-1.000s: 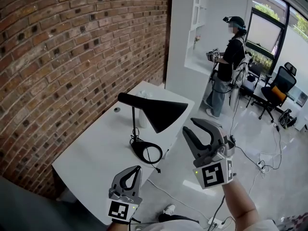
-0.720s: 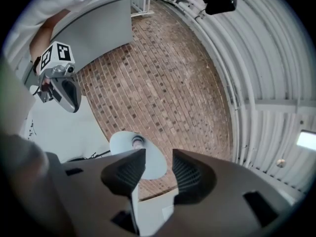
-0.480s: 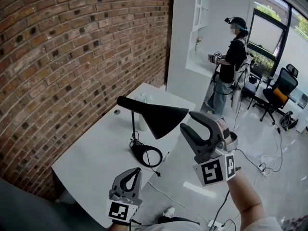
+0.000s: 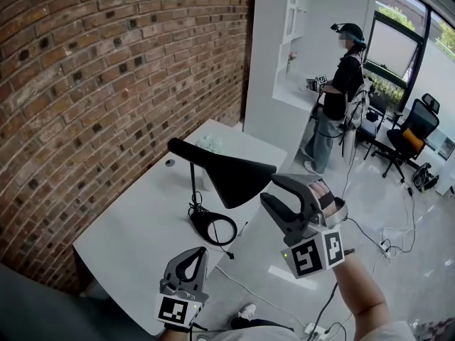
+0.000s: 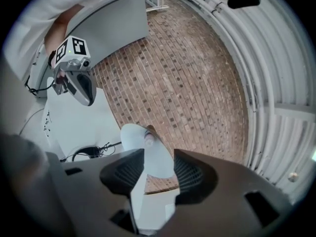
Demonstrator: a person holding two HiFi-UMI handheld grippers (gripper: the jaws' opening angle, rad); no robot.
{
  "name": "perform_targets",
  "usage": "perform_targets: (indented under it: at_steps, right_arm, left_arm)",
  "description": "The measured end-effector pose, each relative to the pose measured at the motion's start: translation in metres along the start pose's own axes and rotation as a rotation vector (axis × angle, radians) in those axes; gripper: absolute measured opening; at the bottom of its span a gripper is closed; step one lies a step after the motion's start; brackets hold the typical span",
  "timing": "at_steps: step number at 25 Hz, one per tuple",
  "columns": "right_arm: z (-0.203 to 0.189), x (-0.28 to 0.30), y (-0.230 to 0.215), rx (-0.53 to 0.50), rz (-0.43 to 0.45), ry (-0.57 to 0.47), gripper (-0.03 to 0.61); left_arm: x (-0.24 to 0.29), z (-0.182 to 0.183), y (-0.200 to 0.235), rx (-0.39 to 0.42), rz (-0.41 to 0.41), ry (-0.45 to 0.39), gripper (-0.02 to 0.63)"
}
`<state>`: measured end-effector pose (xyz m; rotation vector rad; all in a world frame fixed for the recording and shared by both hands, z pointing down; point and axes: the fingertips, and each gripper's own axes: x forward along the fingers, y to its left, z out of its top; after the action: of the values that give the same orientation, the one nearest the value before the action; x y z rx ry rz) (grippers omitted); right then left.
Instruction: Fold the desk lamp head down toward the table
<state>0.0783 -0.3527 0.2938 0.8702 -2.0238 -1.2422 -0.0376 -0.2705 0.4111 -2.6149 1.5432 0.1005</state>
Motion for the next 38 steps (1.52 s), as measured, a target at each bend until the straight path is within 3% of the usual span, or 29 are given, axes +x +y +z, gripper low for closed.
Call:
perform_targets:
  at_steps: [19,38]
  right_arm:
    - [-0.039,0.004,0.092,0.059,0.172,0.112,0.178]
    - [-0.065,0.062,0.190,0.137,0.398,0.113,0.166]
  left_arm:
    - [0.004,-0.011,-0.014,-0.008,-0.026,0.037,0.008]
    - [-0.003,-0.033,0.014,0.002,0.079,0.115,0.008]
